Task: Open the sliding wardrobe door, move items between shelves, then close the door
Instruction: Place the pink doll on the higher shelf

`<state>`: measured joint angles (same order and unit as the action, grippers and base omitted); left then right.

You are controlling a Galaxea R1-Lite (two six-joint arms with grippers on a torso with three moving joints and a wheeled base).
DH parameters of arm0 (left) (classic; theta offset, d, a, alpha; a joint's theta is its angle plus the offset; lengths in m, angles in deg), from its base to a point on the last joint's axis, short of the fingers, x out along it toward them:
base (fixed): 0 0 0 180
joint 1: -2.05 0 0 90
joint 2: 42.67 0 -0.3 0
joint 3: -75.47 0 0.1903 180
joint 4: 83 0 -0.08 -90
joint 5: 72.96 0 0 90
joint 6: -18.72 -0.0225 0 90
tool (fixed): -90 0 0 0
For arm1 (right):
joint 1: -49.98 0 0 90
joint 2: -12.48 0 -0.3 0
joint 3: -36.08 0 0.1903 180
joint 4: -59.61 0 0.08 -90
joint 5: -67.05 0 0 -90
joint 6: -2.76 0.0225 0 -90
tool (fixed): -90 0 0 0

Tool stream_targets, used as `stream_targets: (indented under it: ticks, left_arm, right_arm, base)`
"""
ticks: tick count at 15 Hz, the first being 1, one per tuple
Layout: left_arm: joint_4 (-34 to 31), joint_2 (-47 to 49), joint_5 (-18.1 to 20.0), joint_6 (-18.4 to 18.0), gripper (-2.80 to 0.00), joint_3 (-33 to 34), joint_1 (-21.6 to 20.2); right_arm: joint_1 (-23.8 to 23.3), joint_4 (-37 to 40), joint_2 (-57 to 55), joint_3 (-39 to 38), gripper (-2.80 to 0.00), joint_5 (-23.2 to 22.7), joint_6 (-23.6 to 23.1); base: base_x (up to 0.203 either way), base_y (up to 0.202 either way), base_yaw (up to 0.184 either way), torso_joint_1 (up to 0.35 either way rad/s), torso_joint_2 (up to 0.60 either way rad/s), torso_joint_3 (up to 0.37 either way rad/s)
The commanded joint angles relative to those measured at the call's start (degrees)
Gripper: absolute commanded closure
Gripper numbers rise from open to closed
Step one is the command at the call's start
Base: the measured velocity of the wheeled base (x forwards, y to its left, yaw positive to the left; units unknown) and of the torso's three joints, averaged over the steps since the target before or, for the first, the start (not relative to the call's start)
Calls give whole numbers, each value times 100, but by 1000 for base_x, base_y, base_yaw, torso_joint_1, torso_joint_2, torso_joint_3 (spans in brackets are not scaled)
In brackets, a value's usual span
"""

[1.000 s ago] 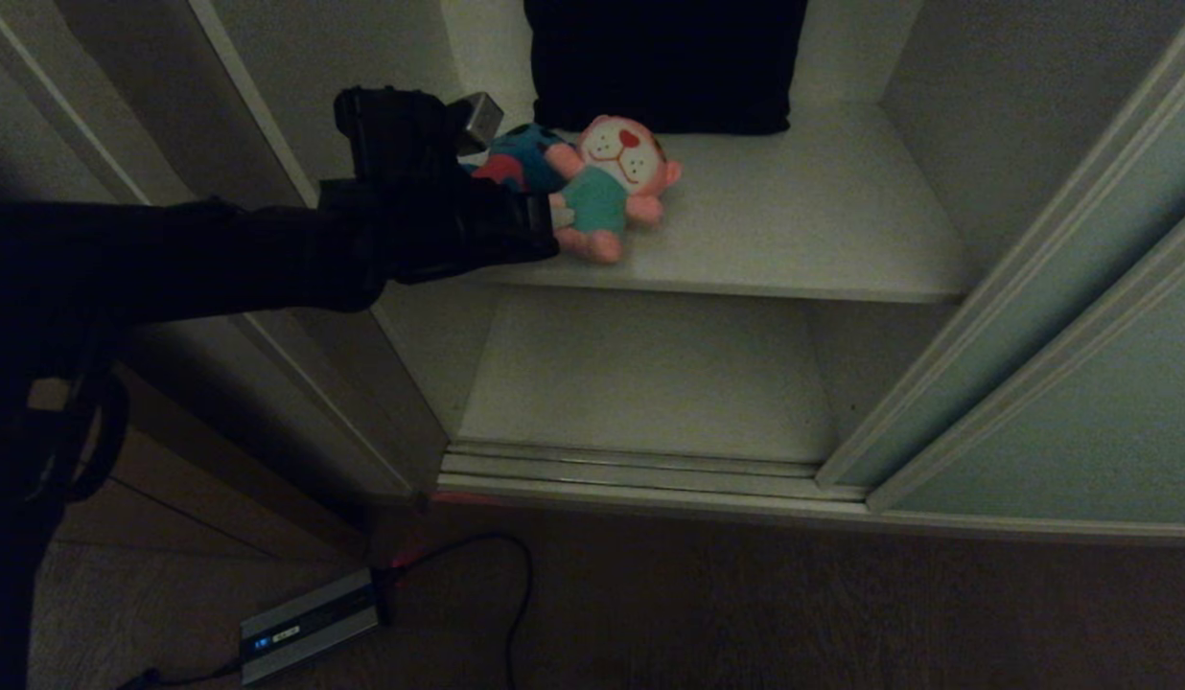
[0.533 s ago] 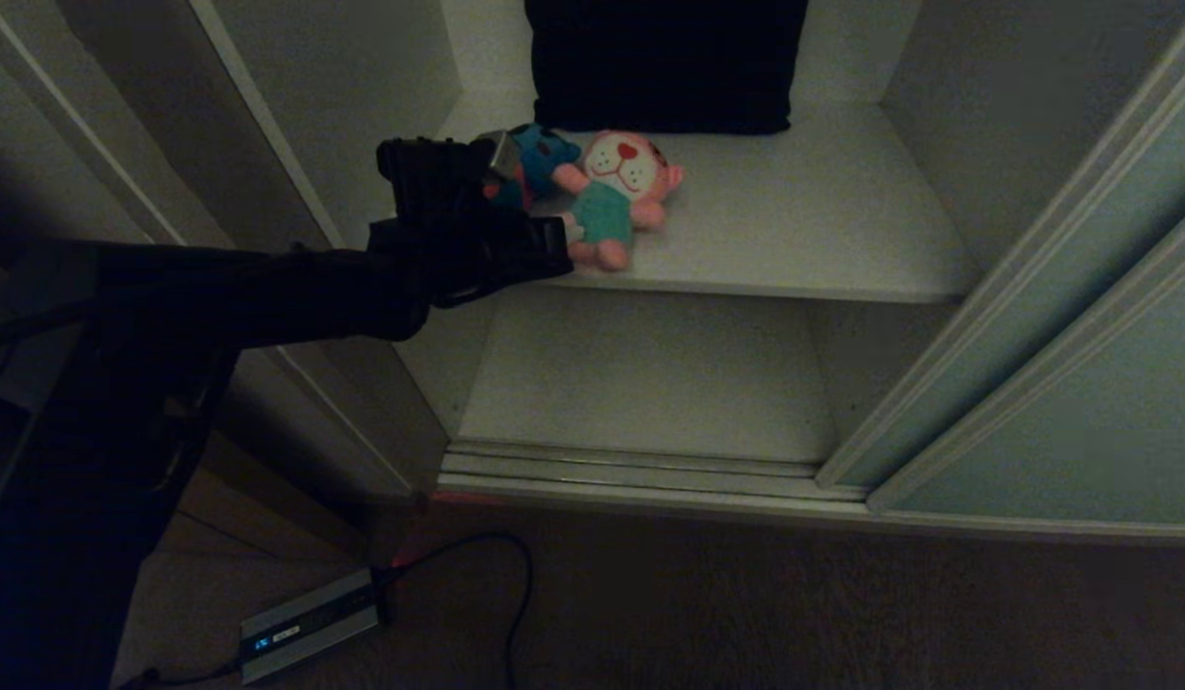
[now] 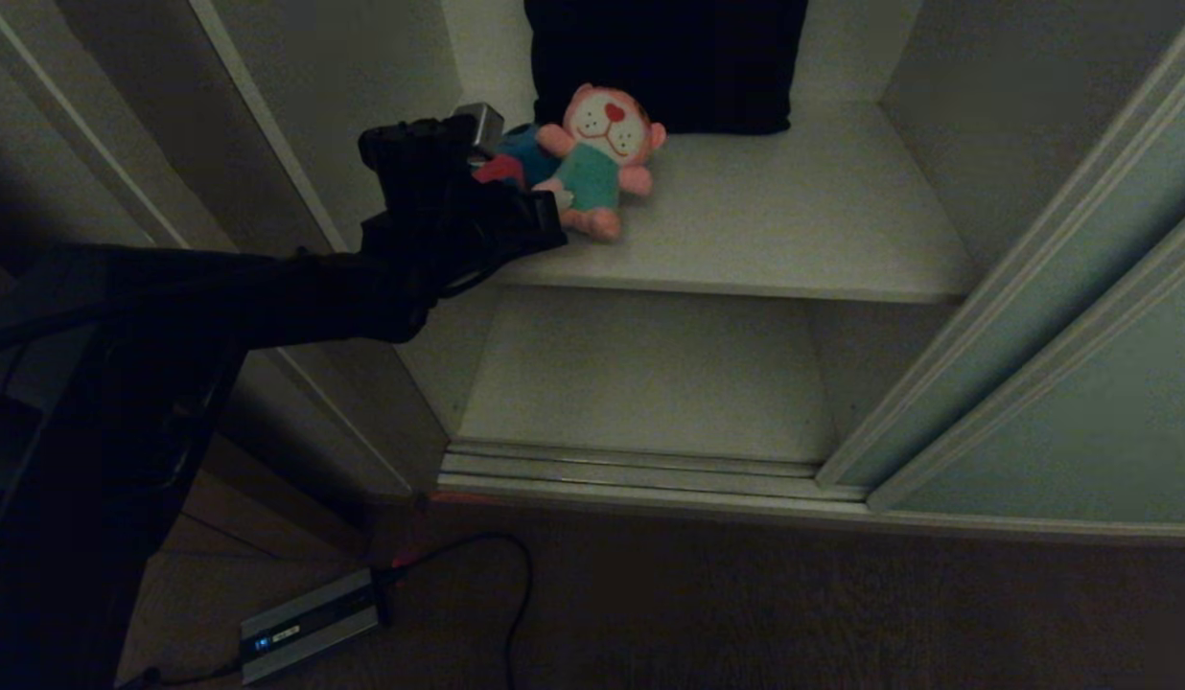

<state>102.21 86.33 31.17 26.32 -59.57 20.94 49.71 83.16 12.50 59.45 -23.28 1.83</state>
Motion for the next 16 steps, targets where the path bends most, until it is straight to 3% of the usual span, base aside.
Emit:
stream_targets:
  ticks: [1,2,10,13,16]
  left_arm:
    - [-1,-14,-6,13,0,14,10]
    - [-33,20,-3,13,-280,6,10]
    - [-15,-79,-55,28,-280,-12,-7]
    - [511,-729,-311,51,-280,-5,-23]
    - [75,-1783,-394,32,-280,165,-25]
  right_arm:
    - [0,-1,-2,-18,0,-2,-4]
    - [0,-7,6,-18,0,-2,-4]
    - [0,-1,6,-18,0,-2,-4]
    - [0,-2,0,-18,0,-2,-4]
    - [0,-1,1,-18,0,-2,-4]
  base:
    - [0,0,0,0,0,0]
    - [0,0,0,0,0,0]
    - [0,0,0,0,0,0]
    - [0,0,0,0,0,0]
    - [0,0,0,0,0,0]
